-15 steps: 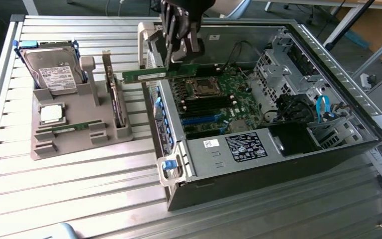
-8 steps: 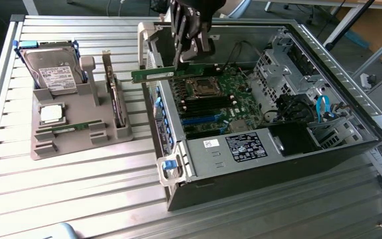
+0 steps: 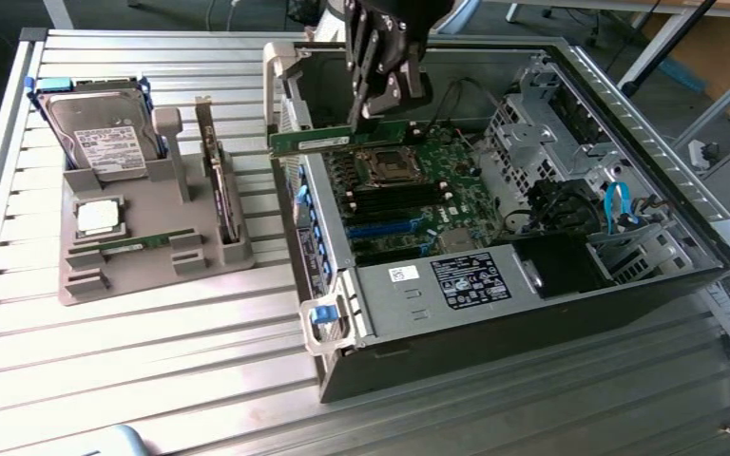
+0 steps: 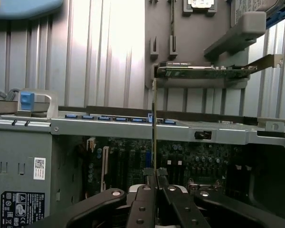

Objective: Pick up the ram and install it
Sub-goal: 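Pick up the ram and move it above insertion slot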

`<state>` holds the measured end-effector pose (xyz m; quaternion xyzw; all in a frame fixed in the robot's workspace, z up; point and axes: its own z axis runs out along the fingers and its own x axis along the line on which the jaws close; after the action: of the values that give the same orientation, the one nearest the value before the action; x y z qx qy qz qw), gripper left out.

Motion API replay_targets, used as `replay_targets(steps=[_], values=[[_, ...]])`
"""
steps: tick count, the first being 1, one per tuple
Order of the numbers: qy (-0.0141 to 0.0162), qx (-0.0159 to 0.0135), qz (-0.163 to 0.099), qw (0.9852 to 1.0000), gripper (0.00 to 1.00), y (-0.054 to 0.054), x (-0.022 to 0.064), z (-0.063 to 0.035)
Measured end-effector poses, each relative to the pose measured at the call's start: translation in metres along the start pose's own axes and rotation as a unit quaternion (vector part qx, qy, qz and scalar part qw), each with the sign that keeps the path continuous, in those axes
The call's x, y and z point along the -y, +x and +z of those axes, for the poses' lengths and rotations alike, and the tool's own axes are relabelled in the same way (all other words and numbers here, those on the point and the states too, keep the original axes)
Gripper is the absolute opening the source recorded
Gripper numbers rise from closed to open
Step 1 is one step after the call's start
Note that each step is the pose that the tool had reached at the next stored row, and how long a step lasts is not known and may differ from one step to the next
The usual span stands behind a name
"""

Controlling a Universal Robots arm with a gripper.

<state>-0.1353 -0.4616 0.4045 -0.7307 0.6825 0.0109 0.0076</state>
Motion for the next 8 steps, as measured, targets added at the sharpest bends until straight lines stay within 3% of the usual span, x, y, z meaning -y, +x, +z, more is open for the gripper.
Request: replay_targets(steps=[8], values=[[0.0, 0.0, 0.0, 1.0, 0.12, 0.001, 0.0165, -0.0001]])
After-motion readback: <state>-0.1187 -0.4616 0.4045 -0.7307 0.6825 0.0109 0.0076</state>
